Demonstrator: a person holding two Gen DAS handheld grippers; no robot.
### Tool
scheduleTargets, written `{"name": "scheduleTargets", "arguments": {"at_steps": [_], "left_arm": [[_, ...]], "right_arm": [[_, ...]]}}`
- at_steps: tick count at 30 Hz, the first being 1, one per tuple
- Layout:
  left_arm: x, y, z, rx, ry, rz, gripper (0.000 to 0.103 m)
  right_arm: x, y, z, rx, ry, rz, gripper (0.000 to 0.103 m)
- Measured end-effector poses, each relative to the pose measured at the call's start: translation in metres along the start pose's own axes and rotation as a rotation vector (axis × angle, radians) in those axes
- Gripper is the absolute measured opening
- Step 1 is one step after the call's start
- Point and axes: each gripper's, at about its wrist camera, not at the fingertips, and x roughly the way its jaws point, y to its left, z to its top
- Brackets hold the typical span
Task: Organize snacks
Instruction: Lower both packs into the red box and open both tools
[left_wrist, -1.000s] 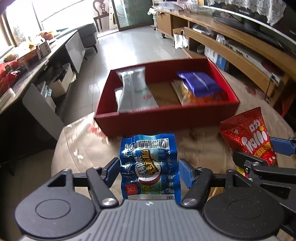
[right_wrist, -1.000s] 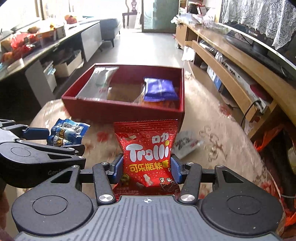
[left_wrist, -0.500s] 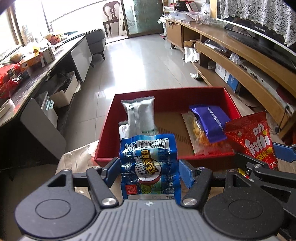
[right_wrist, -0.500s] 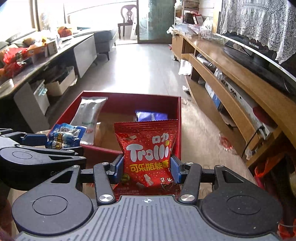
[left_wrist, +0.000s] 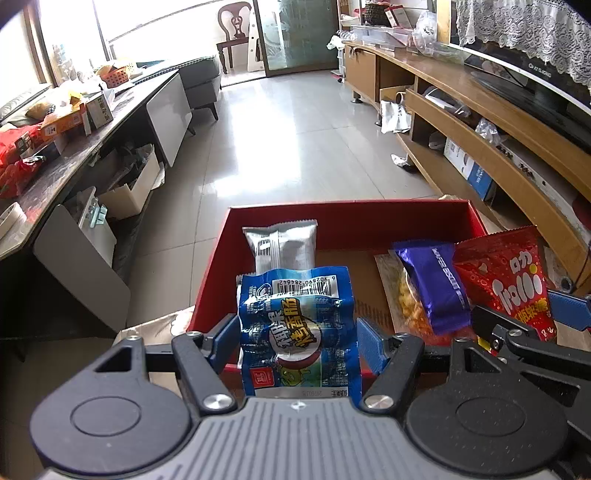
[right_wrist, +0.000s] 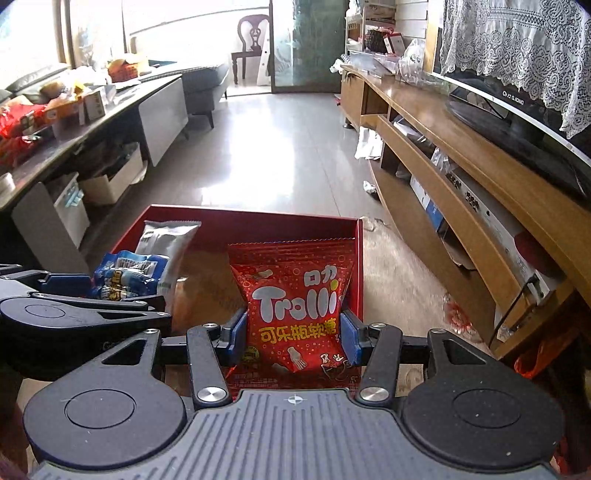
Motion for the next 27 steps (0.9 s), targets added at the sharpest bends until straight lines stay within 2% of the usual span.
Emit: {"name": "scheduleTargets", "arguments": {"at_steps": [16, 27], "left_arm": [[0.043, -0.001, 0.014, -0.009, 0.034, 0.035, 0.064], [0.059, -0.017, 0.018, 0.029, 0.018, 0.062, 0.064]], "right_arm": [[0.040, -0.004, 0.010, 0.011, 0.011, 0.031, 0.059], [0.064, -0.018, 0.008, 0.048, 0.041, 0.040, 0.059]]}}
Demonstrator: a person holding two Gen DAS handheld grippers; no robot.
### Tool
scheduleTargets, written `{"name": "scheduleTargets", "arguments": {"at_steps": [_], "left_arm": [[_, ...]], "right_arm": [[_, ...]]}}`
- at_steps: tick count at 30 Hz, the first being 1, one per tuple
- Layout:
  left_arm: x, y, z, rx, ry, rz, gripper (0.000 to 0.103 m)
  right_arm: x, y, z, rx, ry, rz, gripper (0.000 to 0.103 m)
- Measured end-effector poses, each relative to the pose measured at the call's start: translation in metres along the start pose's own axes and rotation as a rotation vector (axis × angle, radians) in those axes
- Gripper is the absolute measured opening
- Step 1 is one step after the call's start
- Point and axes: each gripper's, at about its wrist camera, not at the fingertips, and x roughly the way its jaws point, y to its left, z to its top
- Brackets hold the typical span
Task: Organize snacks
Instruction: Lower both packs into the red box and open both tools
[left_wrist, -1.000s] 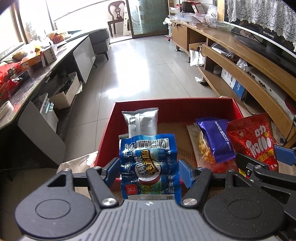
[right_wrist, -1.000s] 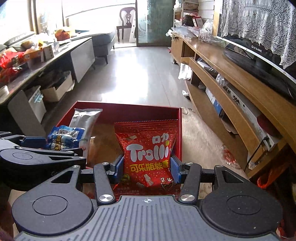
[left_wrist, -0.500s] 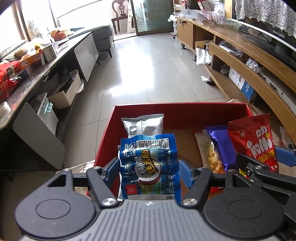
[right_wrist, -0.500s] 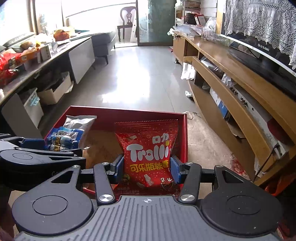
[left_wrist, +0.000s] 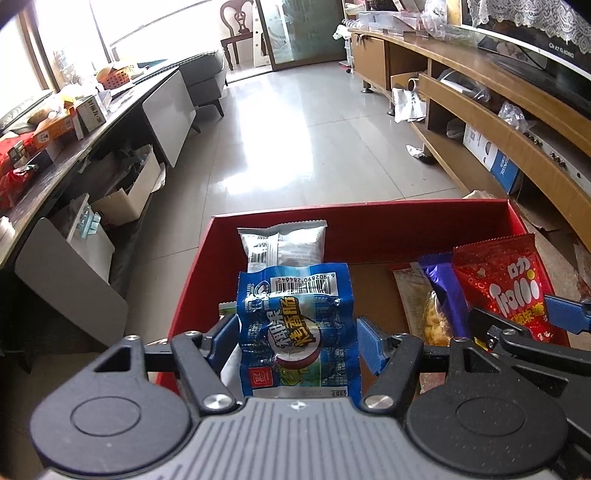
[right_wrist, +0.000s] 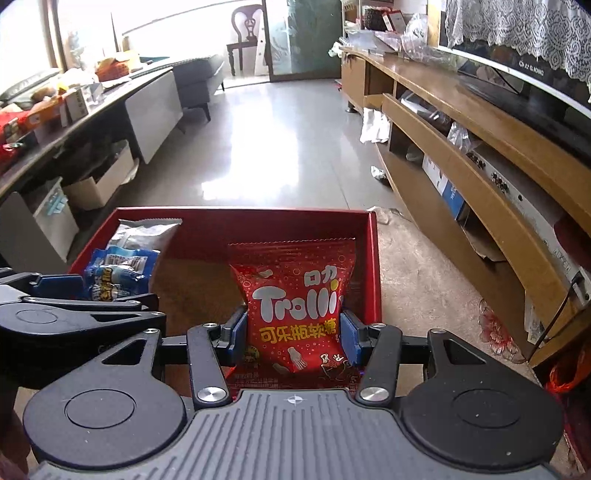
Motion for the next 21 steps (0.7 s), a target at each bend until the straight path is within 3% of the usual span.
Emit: {"name": "scheduleTargets", "arguments": {"at_steps": [5, 10, 13, 18, 21], "left_arm": [[0.001, 0.003, 0.005, -0.011, 0.010, -0.015, 0.064], [0.000, 0.015, 0.007, -0.064, 0.036, -0.090, 0.064], [0.000, 0.020, 0.009, -0.095, 0.046, -0.124, 0.064], [-0.001, 0.031, 0.012, -0.148, 0.065, -0.174, 0.065], [-0.001, 0.030, 0.012, -0.142, 0.065, -0.171, 0.067]], "right_arm": [[0.006, -0.005, 0.001, 0.017, 0.007, 0.027, 0.060], [0.005, -0.012, 0.003, 0.061, 0.004, 0.067, 0.062], [0.003, -0.015, 0.005, 0.067, -0.007, 0.072, 0.069], [-0.001, -0.017, 0.006, 0.085, -0.021, 0.098, 0.073], [-0.003, -0.019, 0.008, 0.079, -0.030, 0.089, 0.079]]}}
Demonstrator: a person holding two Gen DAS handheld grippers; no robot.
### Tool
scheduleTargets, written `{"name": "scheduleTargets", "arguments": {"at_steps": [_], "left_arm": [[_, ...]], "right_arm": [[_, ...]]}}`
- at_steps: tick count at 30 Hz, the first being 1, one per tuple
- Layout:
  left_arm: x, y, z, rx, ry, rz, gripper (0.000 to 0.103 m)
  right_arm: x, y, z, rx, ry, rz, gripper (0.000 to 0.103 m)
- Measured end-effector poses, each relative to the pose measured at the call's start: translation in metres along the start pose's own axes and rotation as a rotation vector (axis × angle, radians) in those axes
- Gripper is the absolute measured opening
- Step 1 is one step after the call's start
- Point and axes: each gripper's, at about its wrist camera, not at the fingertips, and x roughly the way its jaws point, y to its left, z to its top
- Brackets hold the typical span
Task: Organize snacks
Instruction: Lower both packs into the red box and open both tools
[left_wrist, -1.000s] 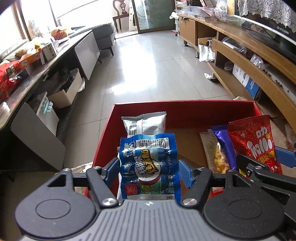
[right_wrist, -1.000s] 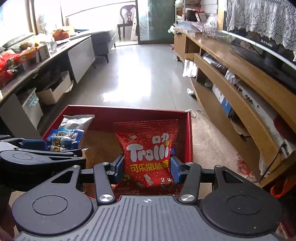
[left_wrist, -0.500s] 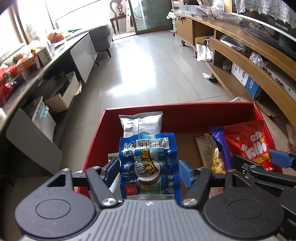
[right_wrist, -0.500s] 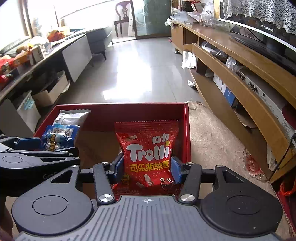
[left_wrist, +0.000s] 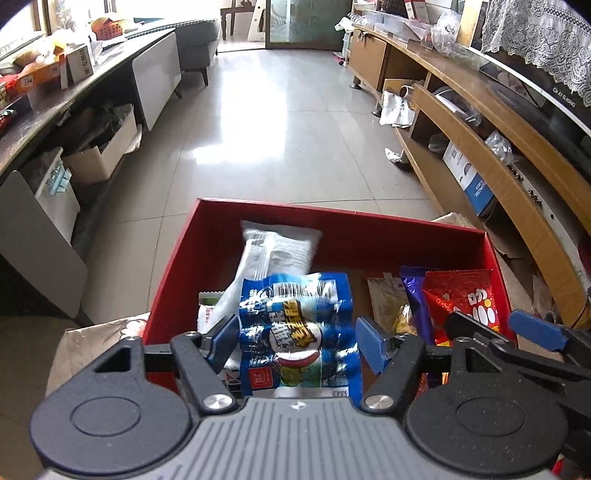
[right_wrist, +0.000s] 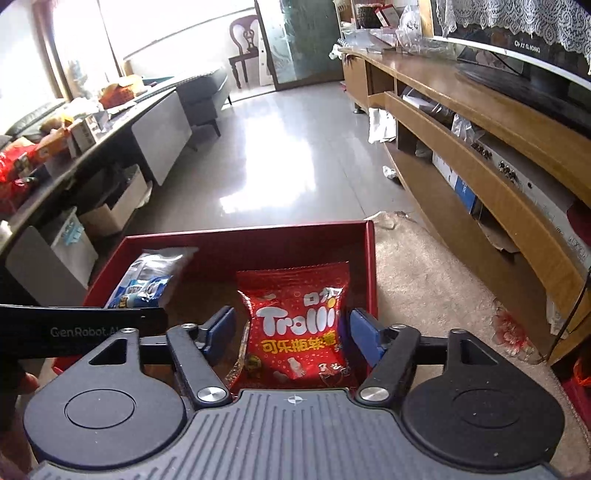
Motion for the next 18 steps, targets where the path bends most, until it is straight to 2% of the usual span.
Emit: {"name": "scheduleTargets", "arguments": {"at_steps": [4, 10, 18], "left_arm": [[-0.003, -0.006, 0.000, 0.018, -0.016, 0.023, 0.069], [-0.016, -0.008, -0.004, 0.021, -0.020, 0.005, 0.072], [-0.050, -0.014, -0.032, 0.059, -0.016, -0.020, 0.074]], "right_arm": [[-0.001, -0.002, 0.000, 0.004, -0.006, -0.008, 0.080], [-0.009, -0.005, -0.002, -0.010, -0.005, -0.026, 0.081], [-0.045, -0.011, -0.010, -0.019, -0.003, -0.082, 0.083]]}}
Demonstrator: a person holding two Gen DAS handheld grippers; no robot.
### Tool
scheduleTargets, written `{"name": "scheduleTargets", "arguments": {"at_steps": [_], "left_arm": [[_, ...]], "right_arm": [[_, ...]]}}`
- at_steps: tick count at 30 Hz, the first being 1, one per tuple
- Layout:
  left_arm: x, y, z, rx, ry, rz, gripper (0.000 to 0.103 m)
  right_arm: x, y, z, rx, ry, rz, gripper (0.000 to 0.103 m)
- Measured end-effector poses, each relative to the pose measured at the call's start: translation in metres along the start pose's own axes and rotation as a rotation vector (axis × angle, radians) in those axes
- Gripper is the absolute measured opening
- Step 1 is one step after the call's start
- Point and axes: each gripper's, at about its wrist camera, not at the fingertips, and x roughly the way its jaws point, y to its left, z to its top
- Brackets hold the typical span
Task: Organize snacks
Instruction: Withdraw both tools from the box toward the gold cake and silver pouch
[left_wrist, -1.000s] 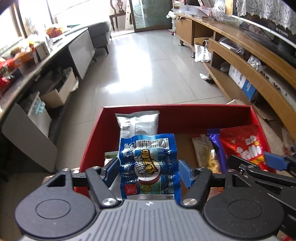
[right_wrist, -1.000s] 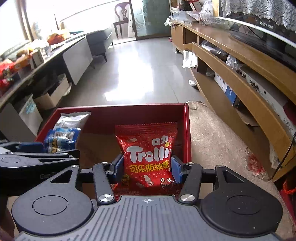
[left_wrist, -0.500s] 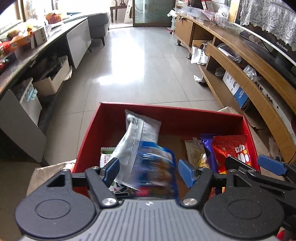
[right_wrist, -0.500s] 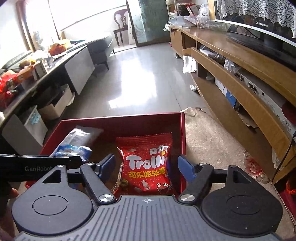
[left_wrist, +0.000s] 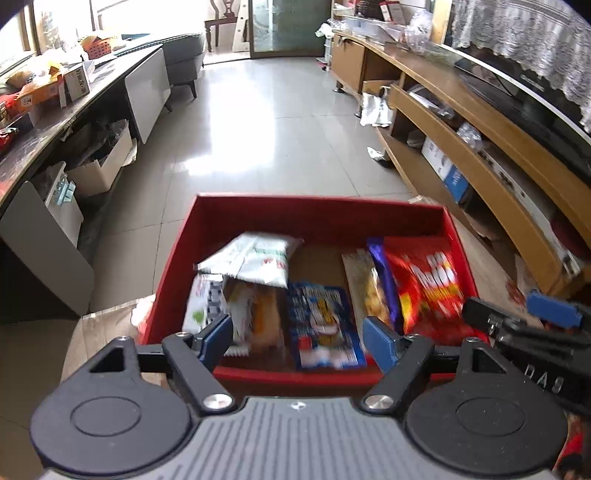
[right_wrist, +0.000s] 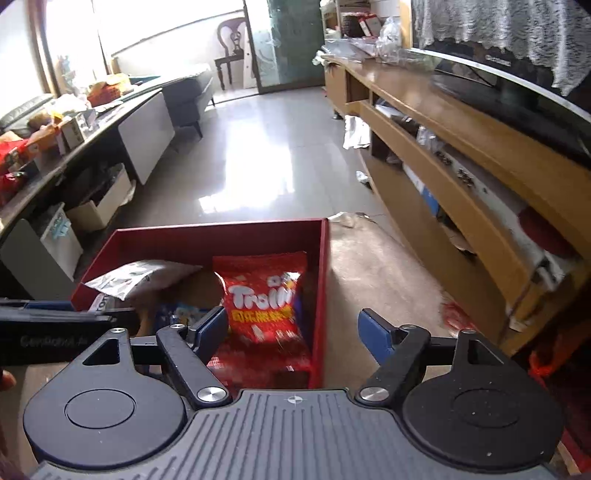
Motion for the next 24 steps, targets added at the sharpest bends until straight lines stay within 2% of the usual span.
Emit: {"name": "scheduleTargets", "arguments": {"at_steps": [3, 7, 10, 18, 24], "left_arm": [[-0.009, -0.005, -0.016, 0.016, 0.016, -0.015, 0.075], [-0.019, -0.014, -0.042, 0.052, 0.052, -0.053, 0.075], [-0.022, -0.025, -0.060, 0.107, 0.072, -0.050, 0.075], [-0.014, -0.038, -0.082, 0.121, 0.146, -0.082, 0.075], [-0.011, -0.031, -0.082, 0.089, 0.162, -0.099, 0.075]], "right_arm": [[-0.014, 0.000, -0.006, -0.036, 0.008, -0.026, 0.087], [-0.024, -0.007, -0.026, -0.068, 0.069, -0.072, 0.087], [-0.023, -0.017, -0.037, -0.062, 0.113, -0.088, 0.087], [0.012, -0.032, -0.052, 0.071, 0.269, -0.070, 0.087], [0.035, -0.017, -0.051, 0.101, 0.273, -0.086, 0.087]]}}
